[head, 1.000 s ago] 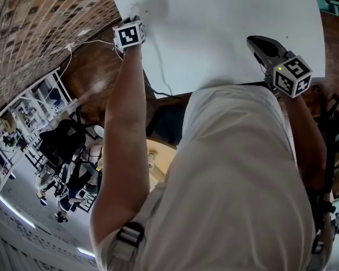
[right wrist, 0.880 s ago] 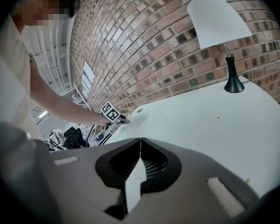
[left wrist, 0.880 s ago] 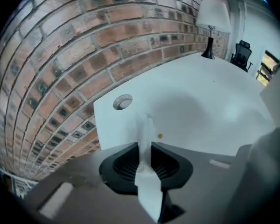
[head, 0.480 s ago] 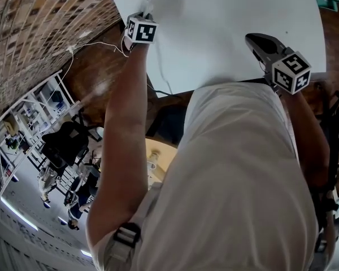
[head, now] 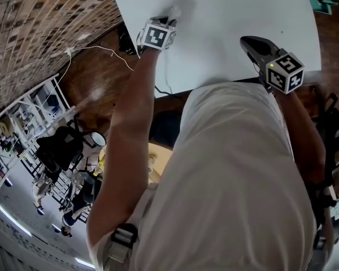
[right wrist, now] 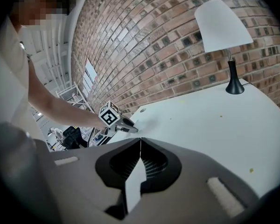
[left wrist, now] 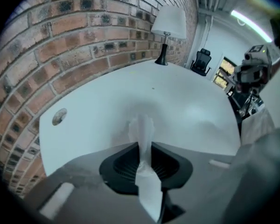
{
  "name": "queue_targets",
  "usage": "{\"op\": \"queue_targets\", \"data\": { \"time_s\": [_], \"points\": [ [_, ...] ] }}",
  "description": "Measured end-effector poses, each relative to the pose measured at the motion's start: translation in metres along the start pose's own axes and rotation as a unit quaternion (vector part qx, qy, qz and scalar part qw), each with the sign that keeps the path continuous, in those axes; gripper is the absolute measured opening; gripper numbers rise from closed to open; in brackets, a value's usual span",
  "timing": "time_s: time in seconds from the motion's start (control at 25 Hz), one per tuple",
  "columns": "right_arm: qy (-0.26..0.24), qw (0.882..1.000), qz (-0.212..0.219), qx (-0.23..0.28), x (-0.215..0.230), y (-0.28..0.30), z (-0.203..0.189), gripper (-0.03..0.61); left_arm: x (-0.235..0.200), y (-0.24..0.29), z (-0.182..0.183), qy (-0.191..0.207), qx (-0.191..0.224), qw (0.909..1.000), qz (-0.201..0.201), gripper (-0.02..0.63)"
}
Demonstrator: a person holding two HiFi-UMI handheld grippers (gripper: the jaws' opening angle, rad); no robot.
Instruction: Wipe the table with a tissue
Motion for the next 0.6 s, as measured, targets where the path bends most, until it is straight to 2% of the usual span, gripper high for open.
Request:
{"op": "queue_targets", "data": {
  "time_s": [0.08,0.2,0.32,0.4,0.52,0.6],
  "points": [
    [0.000,1.000,-0.007,0.007,-0.003,-0.005,0.000,0.008,0.023,-0.003,0.005,-0.010,0.028,0.9990,-0.033,0.066],
    [0.000,1.000,-0.024,0.018,-0.002,-0.013,0.003,0.008,0.052,-0.009,0.007,-0.035,0.073,0.9949,-0.059,0.067],
    [-0.004,0.999,-0.050,0.019,-0.008,-0.026,0.003,0.009,0.080,-0.018,0.002,-0.074,0.136,0.9834,-0.096,0.069],
    [-0.007,0.998,-0.062,0.023,-0.015,-0.017,0.000,0.008,0.080,-0.021,-0.015,-0.091,0.170,0.9740,-0.119,0.069],
    [-0.015,0.998,-0.045,0.035,-0.027,0.014,0.002,0.009,0.062,-0.045,-0.033,-0.104,0.204,0.9681,-0.103,0.069],
    [-0.019,0.999,-0.036,0.035,-0.034,0.009,0.000,0.009,0.077,-0.056,-0.036,-0.111,0.222,0.9639,-0.096,0.071]
  ]
}}
Point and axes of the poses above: the fingertips, and each gripper's own axes: y forward along the fingers, x to its right, z out of its top, the point moved 9 cm from there along -y, backward along the fingers, and after that the axes turned 4 degrees about x, right-handed, at the moved point
